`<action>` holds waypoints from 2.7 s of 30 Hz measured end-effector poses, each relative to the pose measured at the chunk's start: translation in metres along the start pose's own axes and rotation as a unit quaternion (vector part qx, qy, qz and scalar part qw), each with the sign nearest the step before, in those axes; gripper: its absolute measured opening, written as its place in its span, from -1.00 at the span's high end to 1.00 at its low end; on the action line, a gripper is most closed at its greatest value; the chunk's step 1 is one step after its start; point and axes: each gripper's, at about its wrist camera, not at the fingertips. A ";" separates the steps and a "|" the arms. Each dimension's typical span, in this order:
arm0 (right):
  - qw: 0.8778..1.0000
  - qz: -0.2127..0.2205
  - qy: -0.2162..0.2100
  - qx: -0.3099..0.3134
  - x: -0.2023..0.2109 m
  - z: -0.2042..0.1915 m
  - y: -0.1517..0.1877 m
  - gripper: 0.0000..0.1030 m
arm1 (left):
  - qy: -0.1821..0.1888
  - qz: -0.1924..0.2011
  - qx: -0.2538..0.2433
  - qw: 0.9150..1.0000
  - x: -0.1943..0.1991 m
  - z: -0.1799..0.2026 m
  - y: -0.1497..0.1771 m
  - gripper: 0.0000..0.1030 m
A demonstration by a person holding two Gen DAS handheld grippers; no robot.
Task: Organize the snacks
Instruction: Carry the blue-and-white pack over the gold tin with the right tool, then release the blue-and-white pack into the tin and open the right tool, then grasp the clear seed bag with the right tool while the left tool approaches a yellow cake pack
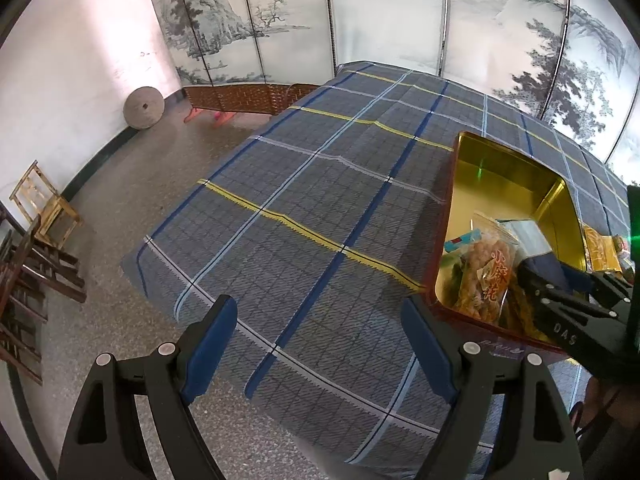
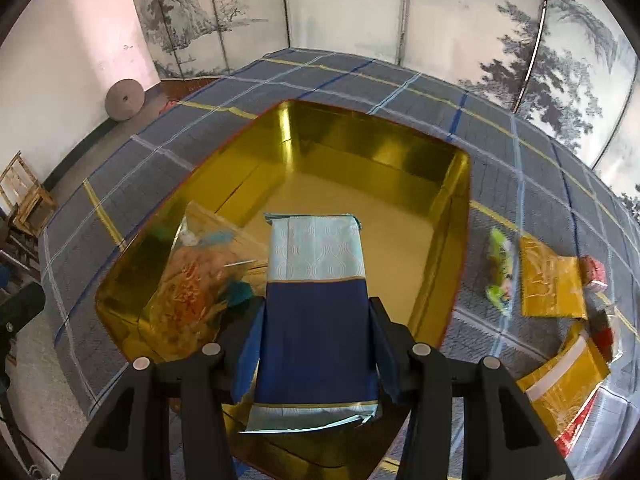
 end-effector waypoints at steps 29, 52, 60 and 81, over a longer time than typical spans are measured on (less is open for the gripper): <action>0.995 0.091 0.044 -0.013 0.102 0.086 0.027 -0.20 | 0.061 0.032 -0.050 0.996 0.036 0.062 -0.003 -0.58; 0.994 0.052 0.079 -0.049 0.091 0.283 0.070 -0.20 | 0.198 0.059 -0.238 0.949 0.072 0.232 0.018 -0.68; 0.996 0.053 0.043 -0.053 0.075 0.294 0.071 0.30 | 0.234 0.065 -0.296 0.924 0.071 0.288 0.027 -0.68; 0.979 0.087 0.128 -0.137 0.118 0.326 0.134 0.31 | 0.279 0.050 -0.370 0.885 0.048 0.365 0.033 -0.70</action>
Point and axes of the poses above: each gripper's, at about its wrist camera, not at the fingertips, and x roughly against the way its jaws point, z to its right, y to its underside, and after that the axes turned 9 degrees about -y, right-handed
